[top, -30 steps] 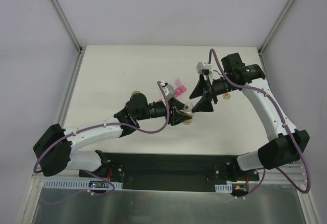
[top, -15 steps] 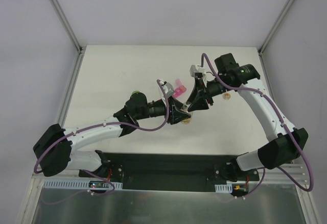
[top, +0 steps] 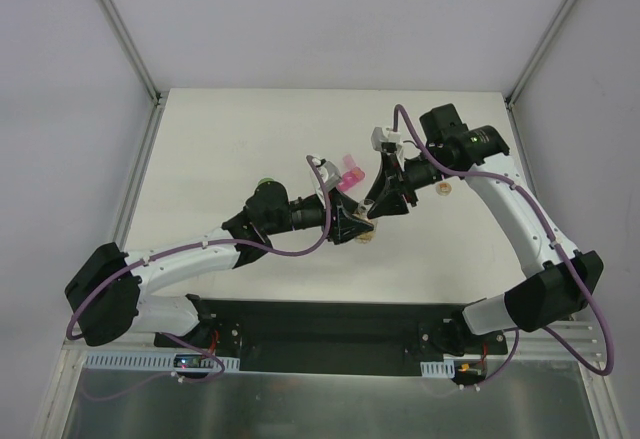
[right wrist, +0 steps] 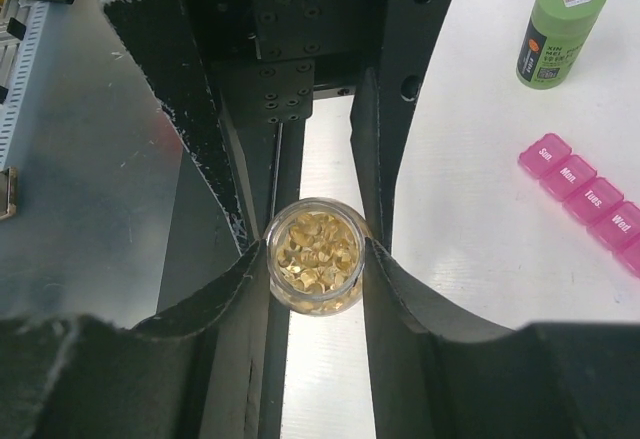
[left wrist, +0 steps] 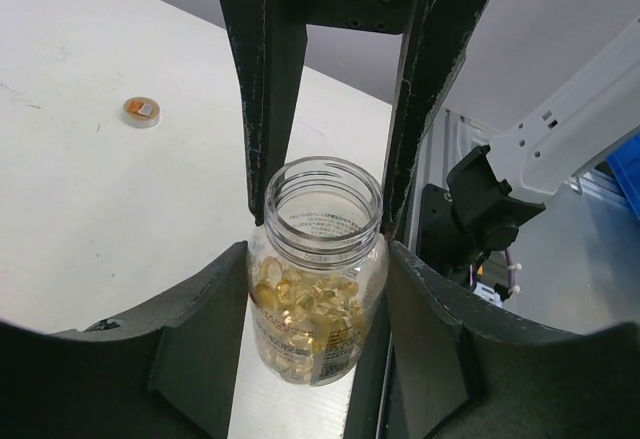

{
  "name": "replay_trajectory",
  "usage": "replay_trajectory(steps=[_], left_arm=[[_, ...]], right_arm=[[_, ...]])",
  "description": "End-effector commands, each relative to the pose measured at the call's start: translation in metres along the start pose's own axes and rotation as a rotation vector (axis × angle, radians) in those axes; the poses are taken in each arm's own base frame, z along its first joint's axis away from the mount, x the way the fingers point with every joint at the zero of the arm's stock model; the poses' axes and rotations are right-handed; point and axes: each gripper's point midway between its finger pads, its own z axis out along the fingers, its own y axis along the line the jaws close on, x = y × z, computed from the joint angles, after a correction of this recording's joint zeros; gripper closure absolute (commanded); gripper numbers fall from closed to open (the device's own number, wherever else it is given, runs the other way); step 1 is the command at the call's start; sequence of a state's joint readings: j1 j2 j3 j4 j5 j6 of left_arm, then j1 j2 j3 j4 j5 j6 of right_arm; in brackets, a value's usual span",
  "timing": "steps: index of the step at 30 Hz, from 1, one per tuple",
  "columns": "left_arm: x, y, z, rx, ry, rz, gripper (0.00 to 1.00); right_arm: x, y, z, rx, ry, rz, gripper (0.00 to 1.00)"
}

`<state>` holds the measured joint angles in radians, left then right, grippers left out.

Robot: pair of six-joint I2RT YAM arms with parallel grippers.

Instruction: Sort the pills into containers

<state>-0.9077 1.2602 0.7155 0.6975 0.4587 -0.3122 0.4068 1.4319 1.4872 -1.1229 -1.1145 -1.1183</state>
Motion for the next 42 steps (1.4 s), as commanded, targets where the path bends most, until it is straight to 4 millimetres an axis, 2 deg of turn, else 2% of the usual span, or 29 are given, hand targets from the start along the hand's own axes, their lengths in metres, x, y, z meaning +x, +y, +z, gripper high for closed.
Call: replay_trajectory(steps=[1,3,10,17,20,23,25,27,28,29,32,35,36,38,39,42], left_arm=[[-0.024,-0.015,-0.002,0.055,-0.078,0.048,0.44],[-0.019,-0.015,-0.002,0.063,-0.068,0.046,0.34],[-0.007,-0.016,-0.006,0.080,-0.048,0.059,0.21],[-0.003,-0.013,-0.003,0.076,-0.046,0.074,0.19],[-0.008,-0.013,-0.002,0.079,-0.059,0.081,0.20],[-0.013,-0.014,0.000,0.082,-0.067,0.080,0.24],[-0.015,-0.015,0.001,0.086,-0.062,0.076,0.36],[-0.014,-0.016,0.002,0.093,-0.054,0.072,0.54],[-0.012,-0.015,0.003,0.095,-0.046,0.064,0.67],[-0.011,-0.016,0.003,0.097,-0.042,0.060,0.74],[-0.011,-0.016,0.003,0.098,-0.041,0.057,0.85],[-0.013,-0.017,0.001,0.098,-0.044,0.063,0.89],[-0.011,-0.016,0.001,0.096,-0.035,0.062,0.89],[-0.011,-0.016,0.000,0.091,-0.029,0.073,0.89],[-0.007,-0.014,-0.001,0.085,-0.015,0.067,0.89],[-0.002,-0.012,-0.005,0.081,-0.003,0.069,0.89]], right_arm=[[-0.019,0.010,-0.005,-0.006,-0.037,-0.043,0.88],[-0.021,0.010,-0.005,-0.007,-0.041,-0.039,0.88],[-0.032,0.014,-0.007,-0.022,-0.070,-0.028,0.89],[-0.038,0.018,-0.009,-0.027,-0.085,-0.028,0.90],[-0.040,0.020,-0.009,-0.029,-0.088,-0.031,0.89],[-0.039,0.020,-0.008,-0.033,-0.089,-0.026,0.90],[-0.038,0.019,-0.008,-0.034,-0.088,-0.023,0.90],[-0.038,0.019,-0.008,-0.032,-0.089,-0.022,0.90],[-0.039,0.020,-0.009,-0.031,-0.090,-0.026,0.89],[-0.039,0.020,-0.009,-0.029,-0.089,-0.028,0.90],[-0.039,0.020,-0.009,-0.025,-0.087,-0.027,0.89],[-0.034,0.016,-0.009,-0.011,-0.067,-0.021,0.70],[-0.033,0.015,-0.009,-0.004,-0.061,-0.021,0.55],[-0.032,0.011,-0.012,0.026,-0.042,-0.036,0.38],[-0.032,0.009,-0.014,0.042,-0.038,-0.046,0.25],[-0.039,-0.001,-0.030,0.115,-0.043,-0.058,0.11]])
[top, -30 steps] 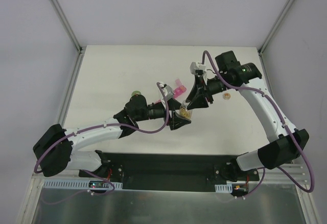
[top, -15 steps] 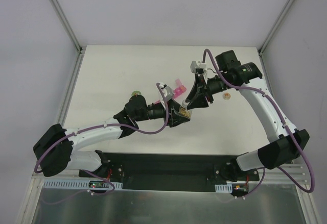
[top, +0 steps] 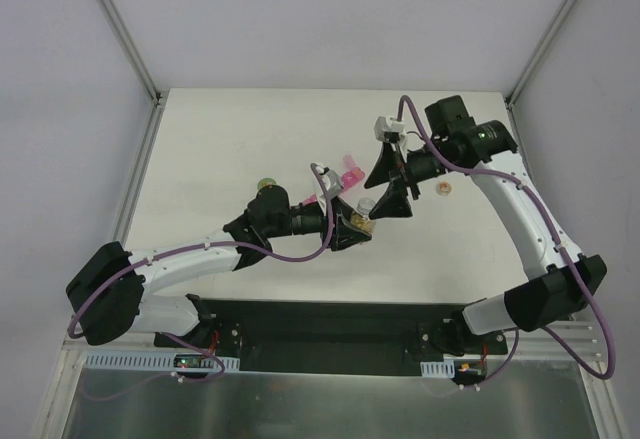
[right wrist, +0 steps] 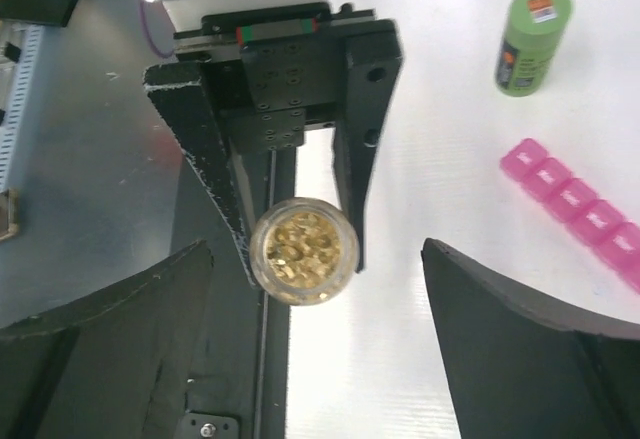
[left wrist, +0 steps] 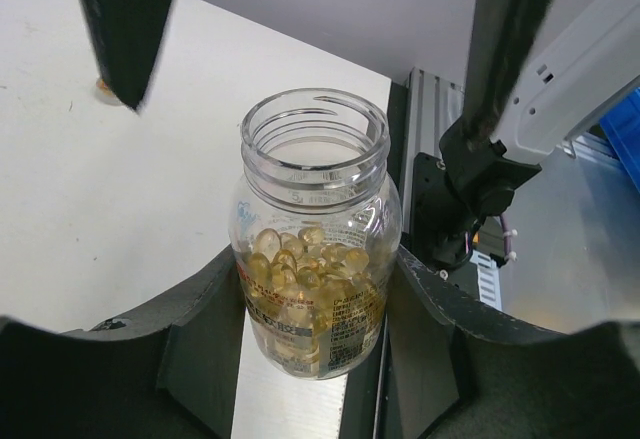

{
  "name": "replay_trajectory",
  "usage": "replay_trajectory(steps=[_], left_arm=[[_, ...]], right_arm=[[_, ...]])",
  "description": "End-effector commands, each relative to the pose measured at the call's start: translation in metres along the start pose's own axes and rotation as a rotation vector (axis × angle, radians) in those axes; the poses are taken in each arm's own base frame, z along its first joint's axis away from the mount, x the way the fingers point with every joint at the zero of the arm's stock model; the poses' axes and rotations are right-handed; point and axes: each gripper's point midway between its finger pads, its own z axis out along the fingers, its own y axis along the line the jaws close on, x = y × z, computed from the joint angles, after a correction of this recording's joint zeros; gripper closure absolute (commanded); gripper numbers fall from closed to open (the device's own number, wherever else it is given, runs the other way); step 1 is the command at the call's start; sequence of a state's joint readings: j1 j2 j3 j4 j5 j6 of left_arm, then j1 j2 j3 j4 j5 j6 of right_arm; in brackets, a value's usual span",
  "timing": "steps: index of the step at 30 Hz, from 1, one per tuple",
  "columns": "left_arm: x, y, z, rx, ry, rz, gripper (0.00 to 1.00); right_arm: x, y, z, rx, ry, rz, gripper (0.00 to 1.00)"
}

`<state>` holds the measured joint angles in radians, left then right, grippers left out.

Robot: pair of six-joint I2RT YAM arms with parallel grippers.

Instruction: Sort the pills into containers

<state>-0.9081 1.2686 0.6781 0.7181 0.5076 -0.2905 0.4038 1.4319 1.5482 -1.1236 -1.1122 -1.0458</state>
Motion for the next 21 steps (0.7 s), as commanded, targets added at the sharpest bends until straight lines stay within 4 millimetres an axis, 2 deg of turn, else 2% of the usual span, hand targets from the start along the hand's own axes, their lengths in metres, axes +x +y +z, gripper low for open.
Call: replay_trajectory(steps=[1,4,6,7,8,9,10,11,13,14,16,17,20,21], left_arm=[[-0.017,-0.008,-0.004,0.037,-0.030,0.060,0.89],[-0.008,-0.007,-0.008,0.028,-0.005,0.056,0.89],[-0.003,-0.007,-0.012,0.024,0.006,0.055,0.89],[-0.002,-0.007,-0.013,0.021,0.010,0.062,0.89],[0.000,-0.007,-0.015,0.018,0.017,0.060,0.89],[0.003,-0.006,-0.016,0.011,0.023,0.062,0.89],[0.004,-0.005,-0.018,0.007,0.026,0.067,0.89],[0.003,-0.007,-0.020,0.007,0.026,0.070,0.89],[0.006,-0.006,-0.023,-0.002,0.030,0.077,0.89],[0.005,-0.006,-0.024,-0.004,0.027,0.082,0.89],[0.008,-0.006,-0.027,-0.009,0.036,0.083,0.89],[0.006,-0.007,-0.028,-0.006,0.033,0.089,0.89],[0.009,-0.008,-0.031,-0.009,0.039,0.088,0.89],[0.010,-0.008,-0.031,-0.007,0.042,0.088,0.89]], right_arm=[[-0.025,-0.008,-0.028,0.112,-0.034,-0.074,0.09],[-0.029,-0.035,-0.054,0.231,-0.058,-0.013,0.05],[-0.010,-0.068,-0.075,0.372,0.007,0.041,0.05],[0.014,-0.091,-0.077,0.433,0.078,0.100,0.05],[0.046,-0.118,-0.097,0.581,0.211,0.139,0.05],[0.063,-0.136,-0.105,0.649,0.278,0.146,0.06],[0.096,-0.153,-0.109,0.690,0.355,0.225,0.06],[0.118,-0.166,-0.129,0.776,0.426,0.273,0.06],[0.153,-0.185,-0.137,0.794,0.507,0.361,0.07],[0.167,-0.191,-0.151,0.836,0.553,0.395,0.07],[0.193,-0.205,-0.159,0.858,0.630,0.426,0.07],[0.207,-0.210,-0.172,0.896,0.701,0.428,0.07],[0.231,-0.228,-0.188,0.934,0.796,0.444,0.06],[0.240,-0.232,-0.184,0.913,0.811,0.458,0.06]])
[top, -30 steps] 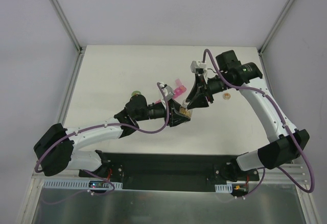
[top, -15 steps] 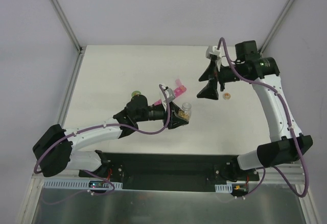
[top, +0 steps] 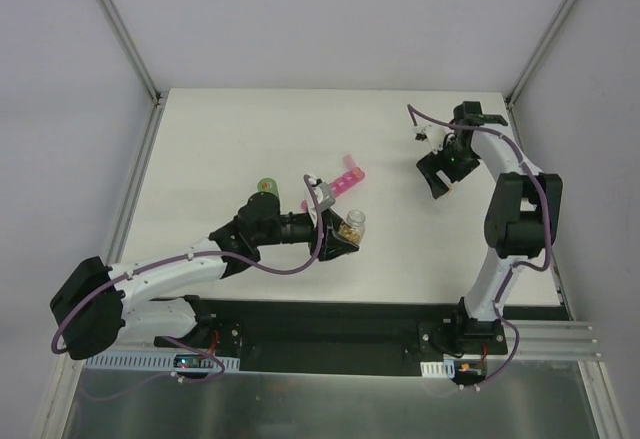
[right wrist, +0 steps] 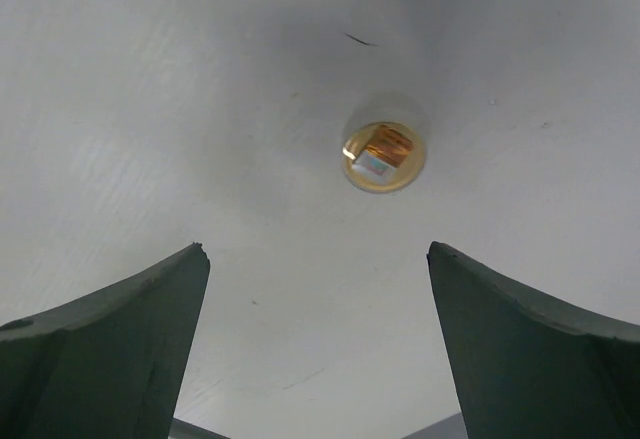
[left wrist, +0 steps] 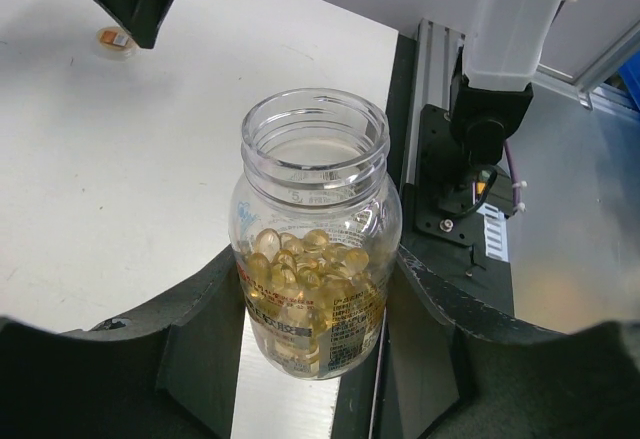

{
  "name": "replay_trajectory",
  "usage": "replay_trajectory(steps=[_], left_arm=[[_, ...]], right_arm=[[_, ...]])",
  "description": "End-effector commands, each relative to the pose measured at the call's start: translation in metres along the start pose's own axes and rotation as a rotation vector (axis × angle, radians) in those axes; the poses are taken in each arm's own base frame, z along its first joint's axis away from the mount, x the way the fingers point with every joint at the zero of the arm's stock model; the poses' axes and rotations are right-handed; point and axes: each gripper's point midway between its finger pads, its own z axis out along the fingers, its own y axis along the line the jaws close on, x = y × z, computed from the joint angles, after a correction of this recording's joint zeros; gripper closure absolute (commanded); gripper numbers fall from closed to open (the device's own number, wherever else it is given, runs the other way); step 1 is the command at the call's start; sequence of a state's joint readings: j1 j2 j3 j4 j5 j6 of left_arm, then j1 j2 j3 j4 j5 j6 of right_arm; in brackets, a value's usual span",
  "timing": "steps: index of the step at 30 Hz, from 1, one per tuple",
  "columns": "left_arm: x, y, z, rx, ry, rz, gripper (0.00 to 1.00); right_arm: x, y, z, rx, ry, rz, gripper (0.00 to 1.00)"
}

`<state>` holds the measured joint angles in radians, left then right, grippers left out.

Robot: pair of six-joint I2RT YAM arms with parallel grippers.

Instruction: Sort the pills into containers

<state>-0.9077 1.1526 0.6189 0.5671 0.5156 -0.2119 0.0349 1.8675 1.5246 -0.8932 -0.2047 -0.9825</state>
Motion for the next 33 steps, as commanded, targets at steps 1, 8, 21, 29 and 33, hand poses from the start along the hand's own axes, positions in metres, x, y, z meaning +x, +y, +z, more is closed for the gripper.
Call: replay_trajectory(steps=[1,8,21,29,33], left_arm=[[-0.012,-0.002,-0.008,0.004,-0.041,0.056,0.89],[-0.010,-0.003,-0.011,0.001,-0.042,0.053,0.89],[-0.013,-0.004,-0.011,0.004,-0.047,0.055,0.89],[-0.014,-0.005,-0.010,0.009,-0.048,0.053,0.88],[-0.014,-0.006,-0.010,0.010,-0.048,0.052,0.88]], right_arm=[[0.013,-0.043,-0.001,0.170,0.111,-0.023,0.06],[0.008,-0.058,0.019,0.158,0.149,-0.002,0.06],[0.008,-0.043,0.046,0.033,0.154,0.037,0.22],[0.017,-0.037,0.052,0.014,0.182,0.039,0.30],[0.020,-0.037,0.056,0.008,0.188,0.045,0.31]])
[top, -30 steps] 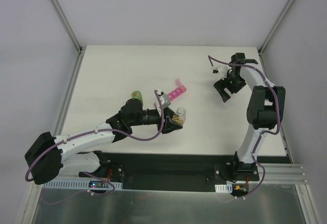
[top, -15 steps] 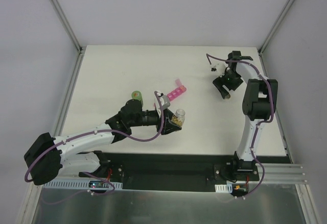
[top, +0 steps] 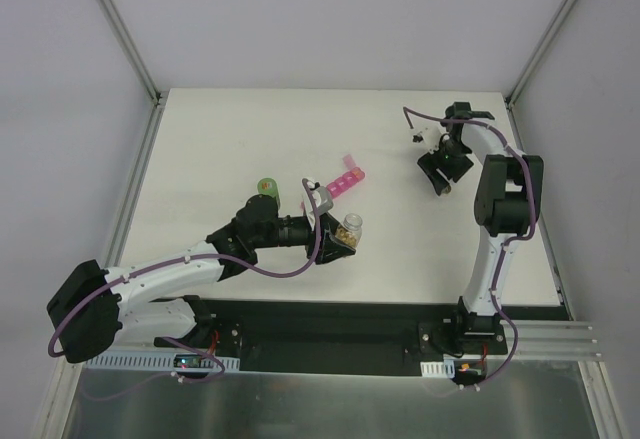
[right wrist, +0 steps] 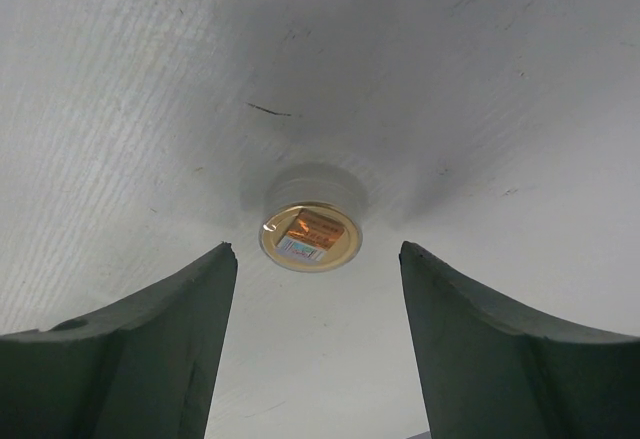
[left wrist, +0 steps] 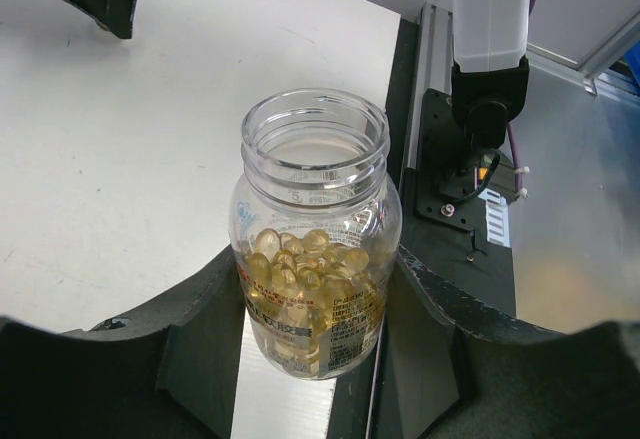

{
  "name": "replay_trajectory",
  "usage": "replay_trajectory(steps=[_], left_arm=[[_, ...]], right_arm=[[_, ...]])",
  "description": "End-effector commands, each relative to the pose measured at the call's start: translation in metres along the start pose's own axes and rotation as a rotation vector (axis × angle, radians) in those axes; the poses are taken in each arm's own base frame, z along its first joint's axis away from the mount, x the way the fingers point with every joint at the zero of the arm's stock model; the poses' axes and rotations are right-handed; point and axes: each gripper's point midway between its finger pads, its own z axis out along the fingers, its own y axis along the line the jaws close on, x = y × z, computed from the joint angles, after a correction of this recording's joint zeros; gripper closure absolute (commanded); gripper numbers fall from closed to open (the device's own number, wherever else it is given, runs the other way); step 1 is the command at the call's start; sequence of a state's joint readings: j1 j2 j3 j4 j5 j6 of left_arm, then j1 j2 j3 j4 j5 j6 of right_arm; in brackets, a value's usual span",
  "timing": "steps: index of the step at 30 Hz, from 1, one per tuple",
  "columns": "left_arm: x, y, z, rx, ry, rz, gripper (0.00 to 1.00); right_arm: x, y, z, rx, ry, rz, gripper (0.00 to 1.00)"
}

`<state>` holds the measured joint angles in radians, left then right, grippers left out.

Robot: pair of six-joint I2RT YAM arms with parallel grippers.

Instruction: Sort the pills into containers

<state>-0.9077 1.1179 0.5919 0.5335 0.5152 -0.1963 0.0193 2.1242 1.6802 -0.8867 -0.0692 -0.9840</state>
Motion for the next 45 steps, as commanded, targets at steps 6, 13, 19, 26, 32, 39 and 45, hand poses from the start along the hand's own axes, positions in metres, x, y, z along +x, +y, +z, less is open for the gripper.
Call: replay_trajectory(steps=[6,13,19,26,32,39,45], left_arm=[[-0.0236,-0.0046,-0.0029,0.017,-0.069,0.047,0.88],[-0.0253,-0.0047,-0.0025,0.018,-0.072,0.050,0.88],[-0.0260,-0.0051,-0.0024,0.019,-0.071,0.050,0.88],[-0.0261,-0.0058,-0.0022,0.024,-0.070,0.049,0.88],[-0.0260,-0.0057,-0.0019,0.023,-0.069,0.048,0.88],[-0.0272,-0.0059,-0.0021,0.024,-0.070,0.052,0.88],[-0.0276,-0.0067,-0.0024,0.026,-0.068,0.051,0.88]], right_arm=[[0.0080,0.0090,0.0087,-0.041,0.035,0.016,0.33],[0.0080,0.0088,0.0113,-0.041,0.035,0.018,0.36],[0.0072,0.0092,0.0116,-0.042,0.029,0.018,0.41],[0.0075,0.0099,0.0125,-0.045,0.027,0.015,0.45],[0.0058,0.0100,0.0138,-0.044,0.022,0.014,0.44],[0.0042,0.0107,0.0140,-0.048,0.012,0.014,0.51],[0.0028,0.0104,0.0119,-0.046,0.005,0.014,0.55]])
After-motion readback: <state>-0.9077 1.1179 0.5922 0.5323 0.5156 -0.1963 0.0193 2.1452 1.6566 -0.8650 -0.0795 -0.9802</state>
